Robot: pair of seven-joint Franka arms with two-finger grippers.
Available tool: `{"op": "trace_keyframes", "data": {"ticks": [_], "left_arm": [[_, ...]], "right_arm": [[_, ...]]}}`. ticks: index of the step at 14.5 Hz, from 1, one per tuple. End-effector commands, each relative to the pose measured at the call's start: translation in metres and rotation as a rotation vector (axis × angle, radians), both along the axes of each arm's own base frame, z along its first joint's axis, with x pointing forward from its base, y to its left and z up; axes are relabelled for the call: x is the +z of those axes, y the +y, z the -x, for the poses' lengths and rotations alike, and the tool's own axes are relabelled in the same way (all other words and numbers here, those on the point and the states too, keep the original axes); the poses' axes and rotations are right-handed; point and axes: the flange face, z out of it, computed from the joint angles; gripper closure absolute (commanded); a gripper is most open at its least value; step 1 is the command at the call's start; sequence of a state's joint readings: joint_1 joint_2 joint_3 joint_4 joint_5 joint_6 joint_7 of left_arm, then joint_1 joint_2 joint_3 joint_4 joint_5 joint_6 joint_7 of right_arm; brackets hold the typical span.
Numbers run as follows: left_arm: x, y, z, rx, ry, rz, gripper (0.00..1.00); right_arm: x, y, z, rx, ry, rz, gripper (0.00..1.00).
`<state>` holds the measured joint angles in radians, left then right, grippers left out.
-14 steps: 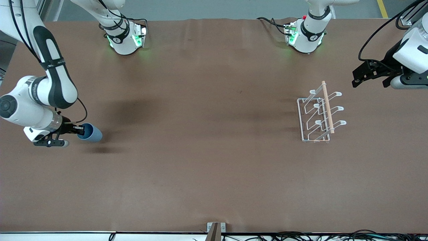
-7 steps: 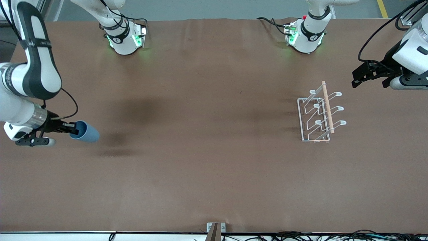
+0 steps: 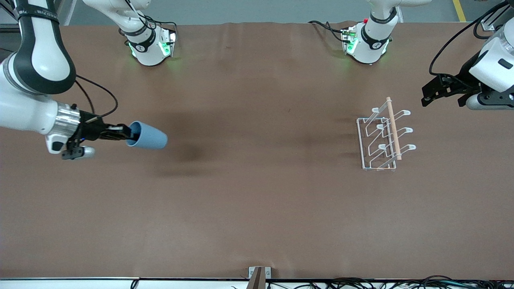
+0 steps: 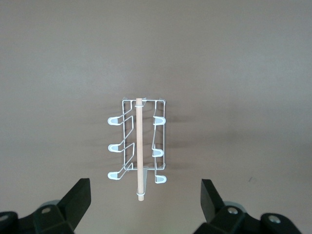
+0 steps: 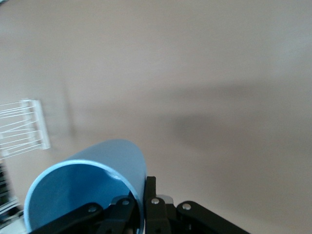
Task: Hang cup on cup holder
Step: 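Lift the cup and tip it sideways with the right gripper, then hold the cup out while the left gripper grasps its base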
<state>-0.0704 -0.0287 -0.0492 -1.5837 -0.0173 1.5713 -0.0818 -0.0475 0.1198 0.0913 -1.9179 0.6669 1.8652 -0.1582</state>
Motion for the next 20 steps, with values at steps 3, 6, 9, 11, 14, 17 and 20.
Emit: {"op": "trace_keyframes", "data": {"ticks": [3,6,9,11,14,17,20], "left_arm": [[0.004,0.0,0.0,-0.211,-0.015,-0.008,0.01],[0.011,-0.008,0.0,-0.518,-0.032,-0.004,0.0],[0.017,-0.043,0.002,-0.781,-0.06,0.043,0.0],[0.016,-0.064,0.008,-0.841,-0.062,0.131,0.0],[0.002,-0.111,0.015,-0.912,-0.032,0.298,0.0],[-0.008,-0.198,0.045,-1.072,0.007,0.319,0.0],[-0.029,-0.252,0.055,-1.136,0.054,0.428,0.0]], "right_arm": [[-0.001,0.075,0.019,0.033,0.065,-0.208,0.99],[-0.009,0.118,0.033,0.037,0.13,-0.328,0.99],[-0.014,0.156,0.044,0.026,0.209,-0.479,0.99],[-0.021,0.182,0.053,0.044,0.251,-0.518,0.99],[-0.032,0.219,0.064,0.047,0.311,-0.587,0.99],[-0.038,0.247,0.074,0.042,0.35,-0.642,0.99],[-0.045,0.256,0.077,0.038,0.369,-0.658,0.98]]}}
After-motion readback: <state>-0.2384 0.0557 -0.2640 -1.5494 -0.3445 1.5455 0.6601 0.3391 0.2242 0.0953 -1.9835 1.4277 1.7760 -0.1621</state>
